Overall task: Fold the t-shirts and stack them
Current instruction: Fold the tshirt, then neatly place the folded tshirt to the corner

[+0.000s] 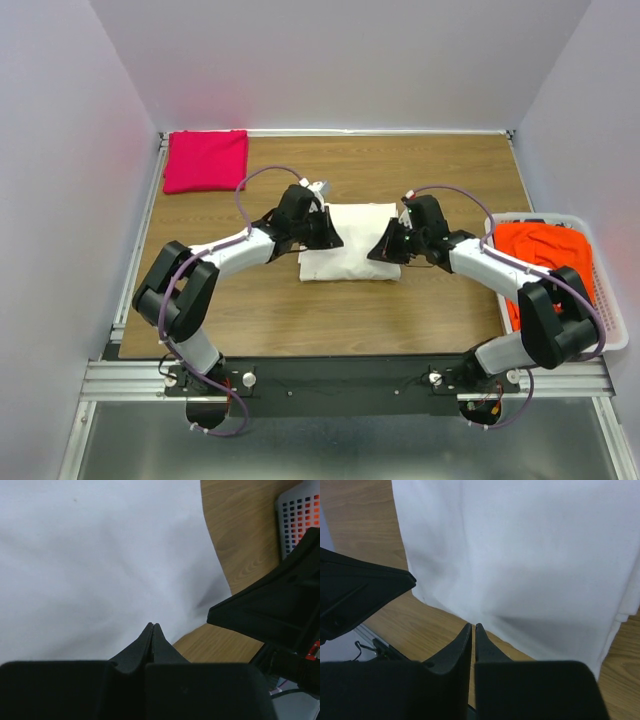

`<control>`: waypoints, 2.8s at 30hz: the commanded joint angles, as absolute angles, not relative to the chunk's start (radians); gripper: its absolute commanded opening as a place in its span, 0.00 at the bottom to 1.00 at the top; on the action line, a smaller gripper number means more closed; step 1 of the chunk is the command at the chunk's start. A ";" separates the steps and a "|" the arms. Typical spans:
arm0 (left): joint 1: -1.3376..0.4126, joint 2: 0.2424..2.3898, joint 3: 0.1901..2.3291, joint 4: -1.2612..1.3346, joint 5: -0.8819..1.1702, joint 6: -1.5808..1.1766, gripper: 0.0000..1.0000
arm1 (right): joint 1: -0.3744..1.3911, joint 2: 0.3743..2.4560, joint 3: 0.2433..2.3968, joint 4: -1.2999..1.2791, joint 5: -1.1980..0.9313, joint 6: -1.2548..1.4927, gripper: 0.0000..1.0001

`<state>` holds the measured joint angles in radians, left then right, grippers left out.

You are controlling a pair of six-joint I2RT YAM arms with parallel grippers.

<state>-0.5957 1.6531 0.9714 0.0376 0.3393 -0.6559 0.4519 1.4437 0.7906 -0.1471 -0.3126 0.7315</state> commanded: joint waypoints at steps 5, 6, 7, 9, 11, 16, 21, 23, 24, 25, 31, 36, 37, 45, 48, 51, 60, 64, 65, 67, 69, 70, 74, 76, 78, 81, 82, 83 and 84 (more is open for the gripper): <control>-0.656 1.707 0.951 0.106 0.417 -0.672 0.00 | 0.460 1.466 0.750 -0.077 -0.368 0.753 0.12; -0.661 1.716 0.947 0.110 0.416 -0.675 0.00 | 0.459 1.470 0.746 -0.078 -0.364 0.753 0.12; -0.663 1.723 0.943 0.120 0.419 -0.678 0.00 | 0.460 1.474 0.742 -0.078 -0.350 0.753 0.12; -0.672 1.741 0.939 0.126 0.413 -0.677 0.00 | 0.460 1.486 0.730 -0.077 -0.328 0.753 0.12; -0.680 1.767 0.937 0.126 0.404 -0.669 0.00 | 0.459 1.499 0.713 -0.077 -0.290 0.750 0.12; -0.683 1.825 0.913 0.123 0.367 -0.663 0.00 | 0.460 1.529 0.667 -0.074 -0.226 0.756 0.11; -0.684 1.821 0.882 0.120 0.339 -0.666 0.00 | 0.459 1.502 0.631 -0.077 -0.181 0.772 0.11; -0.684 1.818 0.876 0.118 0.336 -0.664 0.00 | 0.459 1.499 0.624 -0.078 -0.169 0.778 0.11; -0.684 1.813 0.877 0.117 0.336 -0.664 0.00 | 0.457 1.497 0.626 -0.080 -0.172 0.778 0.11; -0.684 1.809 0.879 0.115 0.334 -0.664 0.00 | 0.459 1.494 0.627 -0.083 -0.176 0.778 0.11; -0.672 1.752 0.922 0.057 0.311 -0.632 0.00 | 0.457 1.422 0.666 -0.153 -0.137 0.761 0.11; -0.634 1.672 0.945 0.031 0.313 -0.618 0.00 | 0.459 1.356 0.732 -0.202 -0.140 0.752 0.12; -0.611 1.654 0.959 0.014 0.310 -0.612 0.00 | 0.459 1.355 0.759 -0.207 -0.149 0.743 0.13; -0.479 1.592 0.931 0.002 0.294 -0.600 0.38 | 0.514 1.512 0.914 -0.207 -0.155 0.709 0.14; -0.424 1.594 0.937 -0.028 0.296 -0.572 0.48 | 0.525 1.587 0.968 -0.206 -0.146 0.700 0.14; -0.385 1.615 0.948 -0.034 0.314 -0.546 0.57 | 0.531 1.647 0.994 -0.206 -0.141 0.683 0.14; -0.334 1.721 0.959 -0.035 0.337 -0.479 0.70 | 0.531 1.759 0.992 -0.206 -0.068 0.673 0.14; -0.334 1.764 0.982 -0.061 0.311 -0.443 0.71 | 0.529 1.767 0.988 -0.204 -0.060 0.669 0.14; -0.334 1.778 0.983 -0.066 0.310 -0.440 0.71 | 0.529 1.763 0.991 -0.203 -0.063 0.667 0.14; -0.334 1.798 0.994 -0.066 0.327 -0.428 0.72 | 0.529 1.759 0.992 -0.201 -0.067 0.666 0.14; -0.334 1.824 1.002 -0.067 0.362 -0.417 0.72 | 0.528 1.755 0.997 -0.201 -0.072 0.663 0.14; -0.334 1.831 1.006 -0.067 0.370 -0.417 0.72 | 0.528 1.752 0.999 -0.201 -0.071 0.661 0.14; -0.334 1.861 1.015 -0.074 0.396 -0.416 0.71 | 0.526 1.747 0.999 -0.201 -0.077 0.660 0.14; -0.334 1.878 1.026 -0.084 0.382 -0.414 0.68 | 0.526 1.744 1.000 -0.199 -0.080 0.657 0.14; -0.336 1.893 1.035 -0.106 0.357 -0.414 0.66 | 0.525 1.740 0.997 -0.199 -0.081 0.657 0.14; -0.351 1.914 1.052 -0.124 0.333 -0.417 0.59 | 0.523 1.738 1.000 -0.198 -0.086 0.655 0.14; -0.351 1.920 1.057 -0.129 0.328 -0.417 0.57 | 0.523 1.736 1.000 -0.198 -0.089 0.653 0.14; -0.366 1.928 1.063 -0.139 0.322 -0.417 0.55 | 0.520 1.735 1.005 -0.198 -0.092 0.653 0.14; -0.373 1.940 1.069 -0.146 0.307 -0.417 0.54 | 0.520 1.733 1.008 -0.199 -0.094 0.653 0.14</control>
<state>-0.3431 1.8687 1.0721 -0.0391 0.3679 -0.4366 0.5282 1.7500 0.9798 -0.1810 -0.1131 0.6785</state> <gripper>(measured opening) 0.550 0.142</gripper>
